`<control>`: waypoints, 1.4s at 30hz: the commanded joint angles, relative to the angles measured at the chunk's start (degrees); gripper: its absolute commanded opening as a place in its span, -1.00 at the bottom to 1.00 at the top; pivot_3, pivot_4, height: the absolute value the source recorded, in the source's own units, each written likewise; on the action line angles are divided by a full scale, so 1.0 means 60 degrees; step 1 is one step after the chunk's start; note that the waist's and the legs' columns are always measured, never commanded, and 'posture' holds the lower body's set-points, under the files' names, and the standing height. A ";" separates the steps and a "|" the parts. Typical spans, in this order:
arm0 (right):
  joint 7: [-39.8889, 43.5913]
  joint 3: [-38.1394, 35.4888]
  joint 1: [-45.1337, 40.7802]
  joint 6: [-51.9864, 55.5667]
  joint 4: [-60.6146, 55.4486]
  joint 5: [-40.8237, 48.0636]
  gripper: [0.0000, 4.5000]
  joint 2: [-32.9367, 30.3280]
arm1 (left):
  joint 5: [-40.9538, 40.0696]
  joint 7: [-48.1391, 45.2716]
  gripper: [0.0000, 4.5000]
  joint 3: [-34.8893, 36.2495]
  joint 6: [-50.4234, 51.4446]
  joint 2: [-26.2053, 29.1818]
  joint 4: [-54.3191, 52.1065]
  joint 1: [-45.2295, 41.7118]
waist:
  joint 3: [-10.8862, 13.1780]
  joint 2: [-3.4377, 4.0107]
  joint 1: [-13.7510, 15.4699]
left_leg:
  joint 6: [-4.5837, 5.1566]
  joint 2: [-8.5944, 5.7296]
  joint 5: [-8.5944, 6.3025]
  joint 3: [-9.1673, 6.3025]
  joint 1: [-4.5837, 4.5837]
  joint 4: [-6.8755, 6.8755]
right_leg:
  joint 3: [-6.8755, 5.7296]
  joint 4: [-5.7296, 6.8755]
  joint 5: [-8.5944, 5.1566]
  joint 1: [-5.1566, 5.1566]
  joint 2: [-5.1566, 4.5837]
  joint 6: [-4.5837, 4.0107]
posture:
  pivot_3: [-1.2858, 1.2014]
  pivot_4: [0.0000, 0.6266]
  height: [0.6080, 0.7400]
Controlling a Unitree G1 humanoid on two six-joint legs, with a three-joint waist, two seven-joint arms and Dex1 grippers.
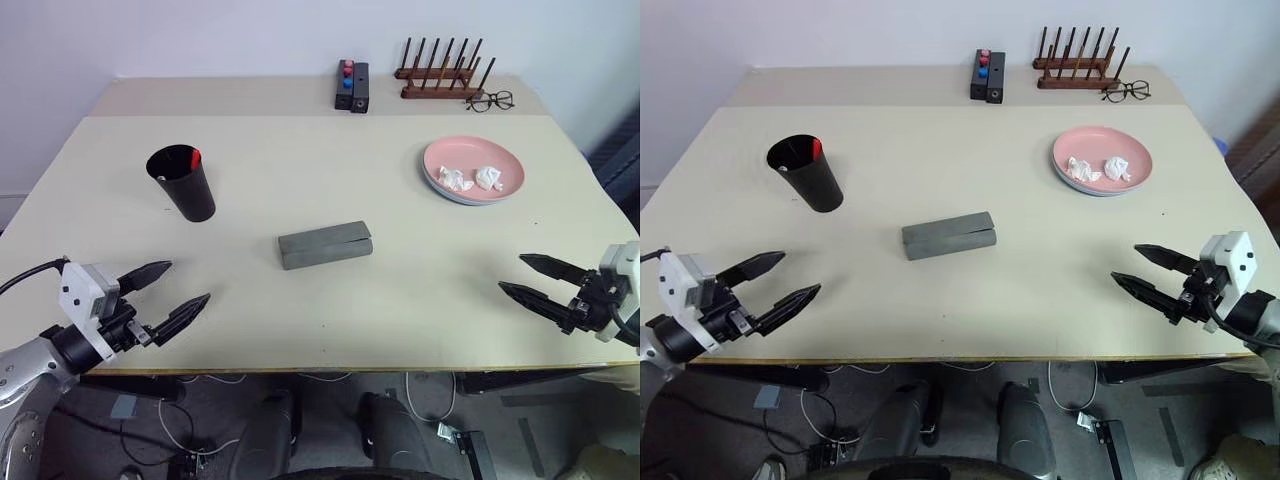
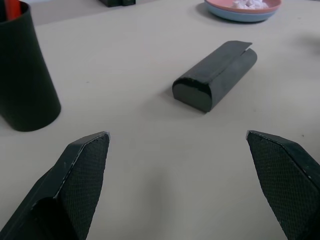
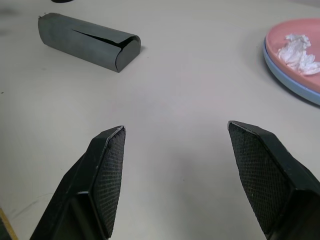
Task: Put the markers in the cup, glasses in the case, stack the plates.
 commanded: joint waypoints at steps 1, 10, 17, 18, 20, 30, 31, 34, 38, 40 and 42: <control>-0.0123 -0.0201 0.0049 0.0094 -0.0463 0.0196 0.46 -0.0026 | -0.0274 -0.0109 1.00 0.0121 0.0039 0.0213 -0.0428 0.0068 | 0.0000 0.0001 0.0002 | 0.0003 0.0000 0.0002 0.0001 -0.0003 -0.0007 | 0.0000 0.0000 0.0000 -0.0007 0.0002 0.0000 | 0.03 -0.52 1.00; -0.0311 -0.0341 0.0161 0.0151 -0.0401 0.0251 0.46 0.0125 | 0.0020 0.0068 1.00 -0.0302 -0.0399 0.0009 -0.0482 -0.0027 | -0.0003 0.0000 -0.0004 | 0.0001 0.0000 0.0001 0.0006 0.0001 0.0015 | 0.0000 0.0001 0.0004 0.0006 0.0003 -0.0005 | 0.03 -0.52 1.00; -0.0498 -0.0692 0.0182 -0.0119 0.0399 0.0125 0.46 0.0187 | 0.0529 0.0059 1.00 -0.0651 -0.1061 -0.0233 -0.0162 -0.0006 | -0.0005 0.0000 0.0003 | 0.0003 0.0000 0.0003 0.0007 0.0000 0.0011 | -0.0001 0.0001 0.0004 0.0003 0.0004 -0.0006 | 0.03 -0.52 1.00; -0.0467 -0.0760 0.0208 -0.0206 0.0565 0.0075 0.46 0.0138 | 0.0514 0.0055 1.00 -0.0629 -0.1089 -0.0230 -0.0097 -0.0054 | -0.0005 0.0000 0.0004 | 0.0003 0.0000 0.0003 0.0008 0.0000 0.0012 | -0.0001 0.0001 0.0005 0.0004 0.0004 -0.0006 | 0.03 -0.52 1.00; -0.0386 -0.0873 0.0222 -0.0362 0.0872 0.0014 0.46 0.0043 | 0.0466 0.0033 1.00 -0.0574 -0.1122 -0.0179 0.0048 -0.0168 | -0.0005 0.0000 0.0002 | 0.0003 0.0000 0.0003 0.0008 0.0001 0.0013 | -0.0001 0.0001 0.0005 0.0005 0.0004 -0.0007 | 0.03 -0.52 1.00; -0.0250 -0.0823 0.0013 -0.0563 0.1191 -0.0055 0.46 -0.0036 | 0.0423 -0.0087 1.00 -0.0653 -0.1162 -0.0098 0.0254 -0.0303 | -0.0006 0.0001 -0.0007 | 0.0006 0.0000 0.0004 0.0010 0.0003 0.0012 | -0.0001 0.0004 0.0005 0.0004 0.0008 -0.0006 | 0.03 -0.52 1.00; -0.0266 -0.0799 -0.0016 -0.0556 0.1180 -0.0053 0.46 -0.0024 | 0.0420 -0.0068 1.00 -0.0675 -0.1141 -0.0091 0.0232 -0.0336 | -0.0006 0.0002 -0.0008 | 0.0005 0.0000 0.0004 0.0010 0.0003 0.0012 | -0.0001 0.0003 0.0005 0.0005 0.0008 -0.0006 | 0.03 -0.52 1.00; -0.0253 -0.0653 -0.0119 -0.0540 0.1232 -0.0106 0.46 -0.0008 | 0.0378 0.0044 1.00 -0.0751 -0.1030 -0.0092 0.0049 -0.0388 | -0.0006 0.0001 0.0001 | 0.0006 0.0000 0.0004 0.0010 0.0004 0.0014 | -0.0001 0.0004 0.0005 0.0006 0.0008 -0.0006 | 0.03 -0.52 1.00; -0.0184 -0.0520 -0.0408 -0.0429 0.1392 -0.0138 0.46 -0.0120 | 0.0361 0.0245 1.00 -0.0941 -0.0869 -0.0175 -0.0292 -0.0339 | -0.0007 0.0002 -0.0004 | 0.0006 0.0000 0.0004 0.0010 0.0005 0.0014 | -0.0001 0.0004 0.0005 0.0008 0.0008 -0.0005 | 0.03 -0.52 1.00; -0.0107 -0.0476 -0.0432 -0.0396 0.1336 -0.0144 0.46 -0.0178 | 0.0245 0.0288 1.00 -0.0962 -0.0756 -0.0159 -0.0450 -0.0305 | -0.0007 0.0002 -0.0004 | 0.0006 -0.0001 0.0004 0.0010 0.0006 0.0015 | -0.0001 0.0005 0.0005 0.0008 0.0008 -0.0005 | 0.03 -0.52 1.00; -0.0124 -0.0462 -0.0400 -0.0429 0.1328 -0.0146 0.46 -0.0117 | 0.0286 0.0232 1.00 -0.0995 -0.0815 -0.0147 -0.0342 -0.0275 | -0.0007 0.0002 -0.0002 | 0.0006 0.0000 0.0004 0.0010 0.0007 0.0014 | -0.0001 0.0006 0.0005 0.0009 0.0008 -0.0005 | 0.03 -0.52 1.00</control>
